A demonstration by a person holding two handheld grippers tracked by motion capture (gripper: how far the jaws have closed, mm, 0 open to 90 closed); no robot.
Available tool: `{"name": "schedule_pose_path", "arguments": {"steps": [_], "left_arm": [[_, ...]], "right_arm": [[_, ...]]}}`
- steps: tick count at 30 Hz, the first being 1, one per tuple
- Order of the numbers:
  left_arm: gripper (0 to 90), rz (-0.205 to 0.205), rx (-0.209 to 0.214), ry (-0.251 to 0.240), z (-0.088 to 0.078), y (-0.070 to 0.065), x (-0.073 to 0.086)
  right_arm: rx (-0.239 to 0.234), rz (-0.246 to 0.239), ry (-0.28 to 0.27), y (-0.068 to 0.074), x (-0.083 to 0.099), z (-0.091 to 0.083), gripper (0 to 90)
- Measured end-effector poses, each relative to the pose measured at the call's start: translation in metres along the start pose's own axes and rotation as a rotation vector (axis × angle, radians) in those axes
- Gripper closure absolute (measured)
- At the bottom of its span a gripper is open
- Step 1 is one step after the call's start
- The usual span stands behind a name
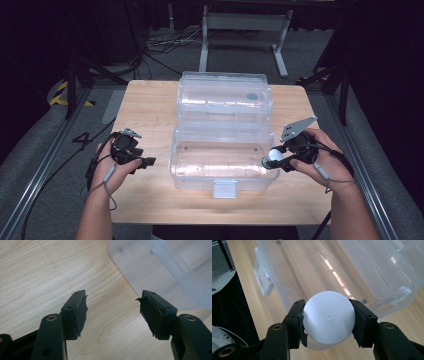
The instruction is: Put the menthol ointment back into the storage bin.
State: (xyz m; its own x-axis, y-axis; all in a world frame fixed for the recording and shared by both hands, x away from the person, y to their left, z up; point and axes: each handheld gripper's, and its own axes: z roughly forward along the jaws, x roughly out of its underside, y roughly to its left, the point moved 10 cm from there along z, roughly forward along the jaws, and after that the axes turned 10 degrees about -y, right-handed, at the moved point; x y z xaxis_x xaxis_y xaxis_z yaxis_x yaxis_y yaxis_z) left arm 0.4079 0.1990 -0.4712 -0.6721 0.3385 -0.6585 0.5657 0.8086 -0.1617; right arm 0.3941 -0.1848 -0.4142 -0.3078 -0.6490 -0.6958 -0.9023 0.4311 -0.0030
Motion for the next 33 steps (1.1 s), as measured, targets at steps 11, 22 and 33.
{"name": "schedule_pose_path", "arguments": {"steps": [11, 22, 33], "left_arm": [[38.5, 0.000, 0.002, 0.007, 0.000, 0.000, 0.001], [38.3, 0.004, 0.005, 0.009, 0.000, -0.001, 0.001], [38.1, 0.008, 0.007, 0.011, 0.000, -0.001, 0.002]], "right_arm": [[-0.038, -0.005, 0.061, 0.007, 0.005, 0.020, 50.7], [-0.050, -0.006, 0.122, 0.005, 0.016, 0.037, 50.7], [-0.071, -0.028, 0.188, 0.000, 0.028, 0.050, 50.7]]}}
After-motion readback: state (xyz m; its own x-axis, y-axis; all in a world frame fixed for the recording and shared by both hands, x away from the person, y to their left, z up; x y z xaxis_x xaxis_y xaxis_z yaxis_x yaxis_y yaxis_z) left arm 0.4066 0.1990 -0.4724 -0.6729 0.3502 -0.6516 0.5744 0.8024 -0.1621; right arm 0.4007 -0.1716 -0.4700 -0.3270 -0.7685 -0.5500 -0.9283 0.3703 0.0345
